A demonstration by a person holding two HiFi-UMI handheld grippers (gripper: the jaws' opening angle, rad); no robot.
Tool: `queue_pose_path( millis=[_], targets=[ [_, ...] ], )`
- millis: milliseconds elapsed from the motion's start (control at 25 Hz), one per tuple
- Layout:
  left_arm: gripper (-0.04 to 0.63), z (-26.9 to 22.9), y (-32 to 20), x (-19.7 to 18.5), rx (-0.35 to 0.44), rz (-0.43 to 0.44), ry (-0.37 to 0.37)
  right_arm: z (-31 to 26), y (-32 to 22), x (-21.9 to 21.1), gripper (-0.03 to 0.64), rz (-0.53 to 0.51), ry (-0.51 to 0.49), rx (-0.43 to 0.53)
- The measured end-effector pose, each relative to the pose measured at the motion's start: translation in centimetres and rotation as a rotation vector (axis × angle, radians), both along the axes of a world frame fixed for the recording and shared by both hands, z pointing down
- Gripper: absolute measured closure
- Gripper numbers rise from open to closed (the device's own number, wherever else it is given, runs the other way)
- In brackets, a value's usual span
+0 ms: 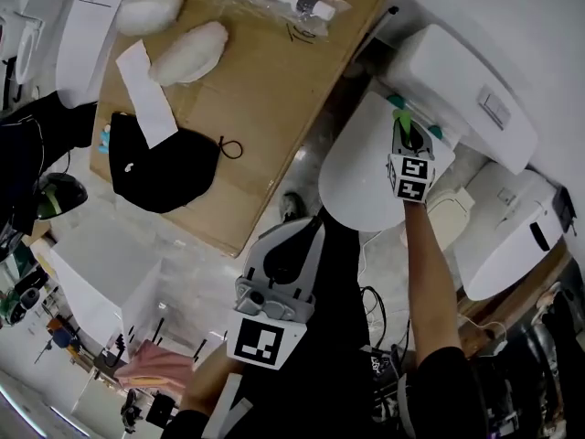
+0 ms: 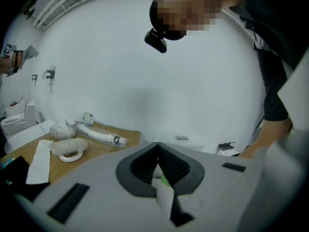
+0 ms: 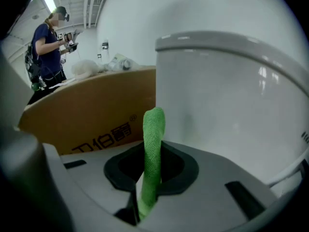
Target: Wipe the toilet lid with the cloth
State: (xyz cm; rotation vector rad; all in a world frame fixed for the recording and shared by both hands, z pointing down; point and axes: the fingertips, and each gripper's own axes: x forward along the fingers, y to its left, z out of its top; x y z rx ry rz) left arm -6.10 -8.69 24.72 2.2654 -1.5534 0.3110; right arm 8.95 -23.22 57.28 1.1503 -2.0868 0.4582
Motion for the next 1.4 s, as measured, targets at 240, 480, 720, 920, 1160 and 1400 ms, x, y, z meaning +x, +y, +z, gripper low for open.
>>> queue_pose_path(
  millis=[240, 480, 720, 920, 1160, 1400],
  targets=[
    [0.588, 5.1, -0.1, -0.6, -0.006, -0.017, 0.003, 8.0, 0.5, -0.7, 0.563, 0.023, 0.022, -0.103],
    [0.588, 8.4, 0.9, -1.3, -0.036, -0.058, 0.035, 11.4, -0.3, -1.8, 0.563, 0.070, -0.025, -0.149],
    [0.588, 9.0, 1.0, -2.1, -0.025, -0.060, 0.036, 11.7, -1.6, -3.6, 0.563, 0.049, -0.080, -0.141],
    [0.588, 9.4, 1.1, -2.9, -0.018, -0.073, 0.033, 11.8, -2.4, -5.8, 0.563, -0.032, -0.083, -0.138],
    [0.588, 10.3, 1.8, -3.8, -0.018, -0.086, 0.045, 12.0, -1.7, -7.6, 0.563, -0.163, -0.086, -0.148],
    [0.588, 10.7, 2.9, -4.3, -0.028, -0.088, 0.056, 12.6, 0.8, -9.5, 0.563, -0.332, -0.053, -0.177]
  ],
)
